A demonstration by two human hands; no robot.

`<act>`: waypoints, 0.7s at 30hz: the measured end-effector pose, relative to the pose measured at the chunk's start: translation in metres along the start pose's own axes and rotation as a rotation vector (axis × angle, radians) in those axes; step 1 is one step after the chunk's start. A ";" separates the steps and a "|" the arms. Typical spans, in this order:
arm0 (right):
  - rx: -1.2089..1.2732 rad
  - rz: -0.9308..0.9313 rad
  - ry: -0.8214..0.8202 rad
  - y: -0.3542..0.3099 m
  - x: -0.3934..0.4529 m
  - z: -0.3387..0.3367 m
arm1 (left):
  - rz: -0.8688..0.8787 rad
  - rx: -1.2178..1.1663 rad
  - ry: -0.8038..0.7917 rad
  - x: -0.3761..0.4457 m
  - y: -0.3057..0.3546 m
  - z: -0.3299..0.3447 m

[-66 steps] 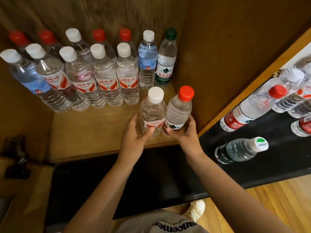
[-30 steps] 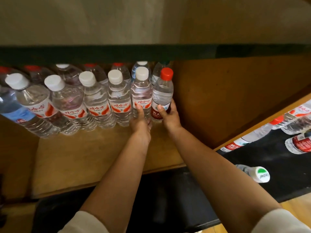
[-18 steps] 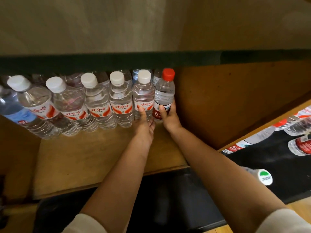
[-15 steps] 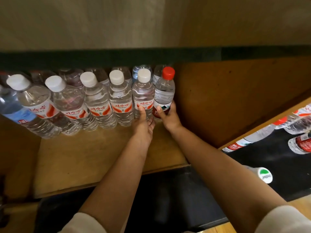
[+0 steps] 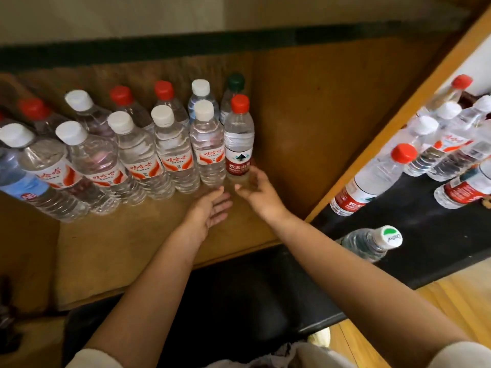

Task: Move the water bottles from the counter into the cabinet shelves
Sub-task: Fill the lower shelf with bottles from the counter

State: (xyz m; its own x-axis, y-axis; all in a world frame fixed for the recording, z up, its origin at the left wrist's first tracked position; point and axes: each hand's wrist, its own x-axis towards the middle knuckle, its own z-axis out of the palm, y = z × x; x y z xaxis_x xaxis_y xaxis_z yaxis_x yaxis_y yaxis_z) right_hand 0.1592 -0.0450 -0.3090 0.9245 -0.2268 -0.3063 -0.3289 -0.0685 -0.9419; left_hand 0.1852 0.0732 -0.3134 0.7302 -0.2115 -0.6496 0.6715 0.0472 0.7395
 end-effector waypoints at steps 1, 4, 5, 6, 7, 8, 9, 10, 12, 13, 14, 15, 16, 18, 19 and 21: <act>-0.025 -0.005 -0.031 0.001 -0.015 -0.006 | 0.024 0.050 -0.001 -0.009 -0.006 -0.001; -0.103 -0.090 -0.140 0.007 -0.062 -0.031 | 0.094 0.224 -0.003 -0.036 -0.028 0.001; -0.115 -0.132 -0.167 0.009 -0.079 -0.041 | 0.109 0.279 -0.020 -0.045 -0.038 0.002; -0.127 -0.165 -0.183 0.011 -0.095 -0.052 | 0.114 0.326 -0.044 -0.054 -0.048 0.005; -0.137 -0.187 -0.188 0.014 -0.110 -0.065 | 0.104 0.364 -0.070 -0.062 -0.058 0.009; -0.140 -0.198 -0.185 0.015 -0.125 -0.077 | 0.084 0.395 -0.093 -0.070 -0.067 0.013; -0.136 -0.201 -0.182 0.016 -0.138 -0.089 | 0.066 0.425 -0.111 -0.077 -0.075 0.017; -0.130 -0.200 -0.169 0.018 -0.150 -0.103 | 0.051 0.465 -0.131 -0.082 -0.083 0.023; -0.103 -0.182 -0.128 0.025 -0.171 -0.133 | 0.049 0.535 -0.166 -0.091 -0.097 0.037; -0.077 -0.164 -0.095 0.030 -0.180 -0.147 | 0.061 0.556 -0.187 -0.095 -0.103 0.045; -0.044 -0.141 -0.059 0.034 -0.187 -0.161 | 0.081 0.573 -0.205 -0.098 -0.107 0.053; -0.012 -0.118 -0.020 0.039 -0.194 -0.175 | 0.106 0.589 -0.220 -0.101 -0.111 0.063; 0.011 -0.102 0.018 0.042 -0.199 -0.190 | 0.136 0.600 -0.230 -0.102 -0.114 0.074; 0.029 -0.081 0.085 0.048 -0.203 -0.217 | 0.197 0.593 -0.238 -0.105 -0.117 0.099; 0.029 -0.067 0.114 0.049 -0.203 -0.228 | 0.227 0.572 -0.239 -0.105 -0.118 0.110; 0.030 -0.040 0.167 0.052 -0.197 -0.250 | 0.285 0.502 -0.212 -0.104 -0.117 0.137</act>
State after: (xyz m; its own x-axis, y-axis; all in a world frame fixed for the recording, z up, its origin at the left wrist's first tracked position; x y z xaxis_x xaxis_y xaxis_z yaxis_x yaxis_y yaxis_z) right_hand -0.0886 -0.2470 -0.2631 0.8912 -0.3828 -0.2432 -0.2839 -0.0527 -0.9574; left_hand 0.0136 -0.0443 -0.3085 0.7966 -0.4505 -0.4030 0.2746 -0.3243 0.9052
